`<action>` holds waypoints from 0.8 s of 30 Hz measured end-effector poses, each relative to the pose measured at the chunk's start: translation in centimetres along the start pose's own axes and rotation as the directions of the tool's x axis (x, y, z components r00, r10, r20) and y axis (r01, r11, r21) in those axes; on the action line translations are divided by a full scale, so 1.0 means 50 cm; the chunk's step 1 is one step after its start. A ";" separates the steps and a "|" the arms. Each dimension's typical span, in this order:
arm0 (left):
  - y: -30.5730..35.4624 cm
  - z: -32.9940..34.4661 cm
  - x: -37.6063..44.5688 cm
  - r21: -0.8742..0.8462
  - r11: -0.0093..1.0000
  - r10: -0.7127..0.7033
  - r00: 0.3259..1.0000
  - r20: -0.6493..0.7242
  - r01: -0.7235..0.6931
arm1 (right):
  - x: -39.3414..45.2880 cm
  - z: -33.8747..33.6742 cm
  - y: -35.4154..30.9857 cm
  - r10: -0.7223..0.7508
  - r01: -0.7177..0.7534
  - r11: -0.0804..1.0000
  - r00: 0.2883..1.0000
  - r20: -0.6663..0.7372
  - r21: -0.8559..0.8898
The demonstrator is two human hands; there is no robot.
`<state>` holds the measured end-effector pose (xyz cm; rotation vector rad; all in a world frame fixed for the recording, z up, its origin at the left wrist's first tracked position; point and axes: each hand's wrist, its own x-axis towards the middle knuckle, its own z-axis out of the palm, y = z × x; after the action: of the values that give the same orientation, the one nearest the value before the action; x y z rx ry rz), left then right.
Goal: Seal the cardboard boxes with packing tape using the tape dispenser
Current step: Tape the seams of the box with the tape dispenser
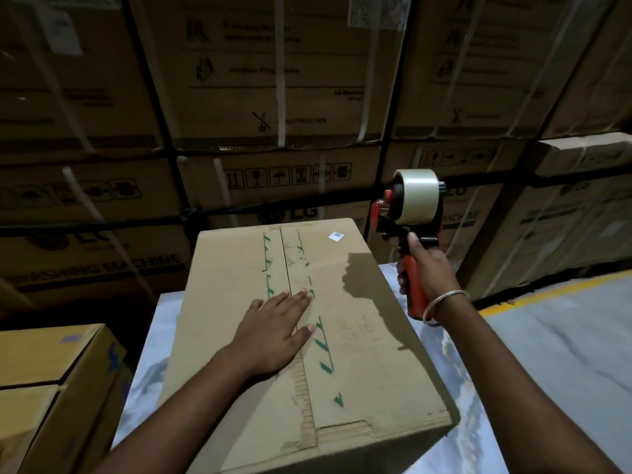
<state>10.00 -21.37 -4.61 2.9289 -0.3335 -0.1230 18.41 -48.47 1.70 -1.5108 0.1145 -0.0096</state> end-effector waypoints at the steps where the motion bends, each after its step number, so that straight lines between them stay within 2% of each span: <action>1: -0.006 -0.001 0.000 0.002 1.000 0.019 1.000 -0.017 -0.019 | -0.013 0.023 -0.010 0.008 -0.009 1.000 0.999 0.043 0.017; 5: -0.014 0.003 -0.001 -0.006 0.999 0.045 0.998 -0.039 -0.045 | -0.052 0.114 0.001 0.157 -0.197 0.970 0.954 0.257 0.139; 8: -0.017 -0.001 -0.003 -0.049 0.997 0.051 0.997 -0.061 -0.054 | -0.071 0.176 0.029 0.247 -0.329 0.924 0.904 0.350 0.197; 10: -0.020 -0.006 -0.003 -0.115 0.991 0.051 0.993 -0.111 -0.064 | -0.079 0.208 0.051 0.293 -0.400 0.890 0.869 0.399 0.218; 12: -0.026 -0.006 0.000 -0.284 0.958 -0.004 0.983 -0.182 -0.049 | -0.080 0.228 0.071 0.311 -0.454 0.856 0.834 0.455 0.247; 13: -0.030 -0.004 0.003 -0.432 0.901 -0.077 0.974 -0.215 -0.025 | -0.080 0.233 0.077 0.313 -0.471 0.842 0.824 0.473 0.263; 14: -0.033 -0.002 0.006 -0.596 0.803 -0.176 0.958 -0.225 0.007 | -0.077 0.235 0.084 0.310 -0.483 0.830 0.816 0.488 0.279; 16: -0.042 0.001 0.020 -0.831 0.554 -0.367 0.911 -0.188 0.052 | -0.070 0.228 0.097 0.292 -0.504 0.802 0.800 0.525 0.322; 20: -0.047 -0.019 0.064 -0.958 0.288 -0.517 0.842 -0.153 0.003 | -0.057 0.212 0.113 0.254 -0.544 0.754 0.760 0.599 0.369; 24: -0.038 -0.043 0.107 -0.989 0.117 -0.522 0.842 -0.138 -0.089 | -0.055 0.211 0.112 0.214 -0.564 0.715 0.740 0.638 0.413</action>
<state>15.85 -20.40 -3.18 1.4676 0.2652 0.2571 16.20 -37.40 -3.09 -0.7777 -0.0245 0.7044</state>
